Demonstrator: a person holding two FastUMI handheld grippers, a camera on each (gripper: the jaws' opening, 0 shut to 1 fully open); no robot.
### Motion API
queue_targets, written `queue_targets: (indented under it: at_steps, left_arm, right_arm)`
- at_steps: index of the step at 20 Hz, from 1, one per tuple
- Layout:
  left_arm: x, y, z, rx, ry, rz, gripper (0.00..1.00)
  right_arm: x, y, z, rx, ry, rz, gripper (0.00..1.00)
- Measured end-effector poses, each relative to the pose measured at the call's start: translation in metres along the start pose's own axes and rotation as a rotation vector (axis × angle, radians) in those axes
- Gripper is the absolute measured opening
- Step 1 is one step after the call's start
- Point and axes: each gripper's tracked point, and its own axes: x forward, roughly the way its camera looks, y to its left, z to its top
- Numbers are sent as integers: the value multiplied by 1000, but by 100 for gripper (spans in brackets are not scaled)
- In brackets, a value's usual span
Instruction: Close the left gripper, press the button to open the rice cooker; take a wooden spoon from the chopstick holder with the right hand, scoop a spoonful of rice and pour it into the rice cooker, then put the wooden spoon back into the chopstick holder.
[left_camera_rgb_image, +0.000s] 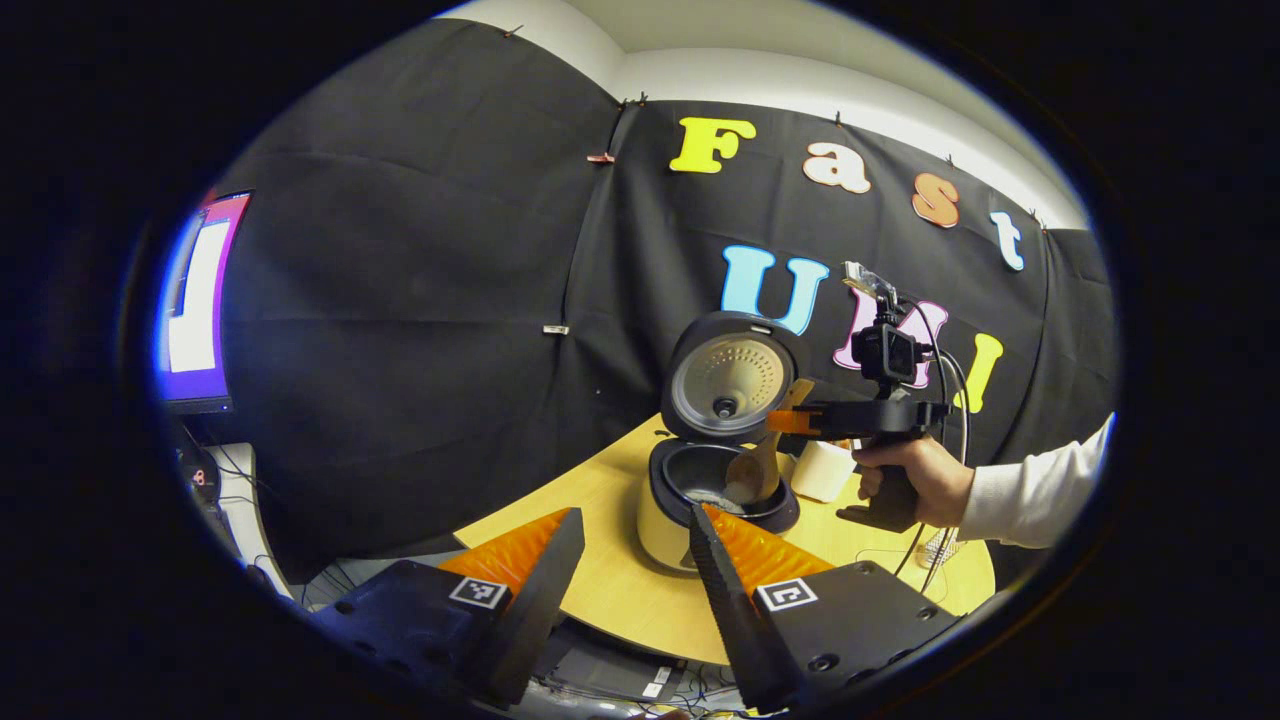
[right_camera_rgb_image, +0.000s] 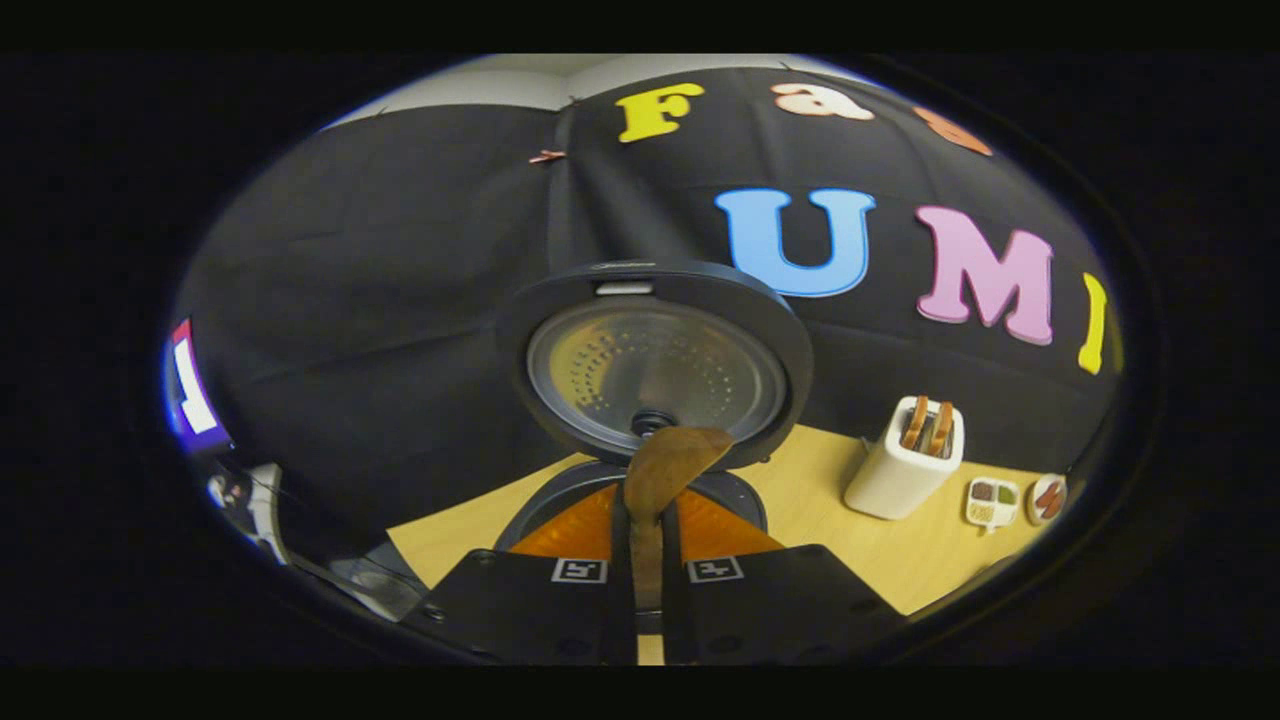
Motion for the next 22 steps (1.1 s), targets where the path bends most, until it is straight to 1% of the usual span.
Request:
queue_targets:
  at_steps: [1, 2, 3, 5, 7, 8, 9, 10, 11, 12, 13, 14, 15, 16, 17, 19, 20, 22]
  left_arm:
    - [-1, 4, 0, -7, -1, 7, 76]
    - [-1, 7, -1, -13, -1, 12, 76]
    - [-1, 8, -1, -18, -1, 16, 76]
    - [-1, 12, -2, -24, 2, 22, 76]
    - [-1, 13, -1, -26, 2, 25, 76]
    - [-1, 12, 0, -24, 0, 26, 76]
    - [-1, 12, 2, -22, -2, 25, 76]
    - [-2, 11, 3, -18, -5, 24, 76]
    - [-3, 10, 4, -13, -7, 24, 76]
    - [-4, 10, 4, -10, -9, 22, 76]
    - [-5, 8, 3, -9, -9, 21, 76]
    - [-7, 7, 3, -10, -10, 18, 76]
    - [-8, 5, 2, -13, -8, 17, 76]
    - [-8, 3, 1, -16, -5, 14, 76]
    - [-8, 1, 1, -18, -5, 11, 76]
    - [-6, -6, 2, -18, -7, 1, 76]
    - [-5, -10, 4, -15, -9, -5, 76]
    - [-4, -20, 6, -15, -16, -19, 76]
  right_arm:
    - [-1, 2, 0, -72, -11, -4, 14]
    - [-4, 6, 0, -149, -27, -9, 14]
    - [-8, 11, 1, -208, -40, -5, 10]
    - [-13, 20, 4, -308, -72, -2, 10]
    - [-18, 26, 5, -387, -97, 0, 14]
    - [-19, 29, 5, -422, -100, 5, 10]
    - [-21, 29, 4, -437, -96, 12, 12]
    - [-23, 29, 4, -412, -89, 21, 14]
    - [-25, 29, 5, -343, -84, 26, 11]
    - [-28, 27, 9, -253, -87, 27, 14]
    - [-33, 21, 16, -157, -89, 21, 14]
    - [-40, 14, 22, -75, -90, 20, 11]
    - [-46, 6, 28, -7, -91, 26, 14]
    - [-53, 1, 35, 58, -99, 37, 14]
    - [-60, -5, 37, 126, -95, 52, 18]
    - [-76, -17, 38, 286, -85, 72, 10]
    - [-85, -25, 37, 377, -80, 81, 11]
    - [-106, -51, 35, 544, -87, 65, 10]
